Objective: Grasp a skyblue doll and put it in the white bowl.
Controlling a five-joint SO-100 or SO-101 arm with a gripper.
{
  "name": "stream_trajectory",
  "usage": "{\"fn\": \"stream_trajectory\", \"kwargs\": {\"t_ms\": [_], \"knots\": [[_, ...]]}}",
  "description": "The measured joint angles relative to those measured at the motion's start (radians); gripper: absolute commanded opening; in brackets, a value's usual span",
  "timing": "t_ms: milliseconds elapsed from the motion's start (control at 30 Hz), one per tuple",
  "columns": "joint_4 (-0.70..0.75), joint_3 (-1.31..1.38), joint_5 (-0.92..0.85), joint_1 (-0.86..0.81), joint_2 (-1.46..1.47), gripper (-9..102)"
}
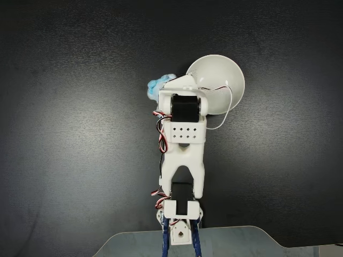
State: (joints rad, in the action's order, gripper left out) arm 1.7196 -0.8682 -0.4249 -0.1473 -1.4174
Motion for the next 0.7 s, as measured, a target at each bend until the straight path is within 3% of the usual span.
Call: {"fn": "stream_trajectory", "kwargs": {"t_ms": [700], "knots": [[-0.216,0.034,0.0,-0.239,0.141,-1]]}}
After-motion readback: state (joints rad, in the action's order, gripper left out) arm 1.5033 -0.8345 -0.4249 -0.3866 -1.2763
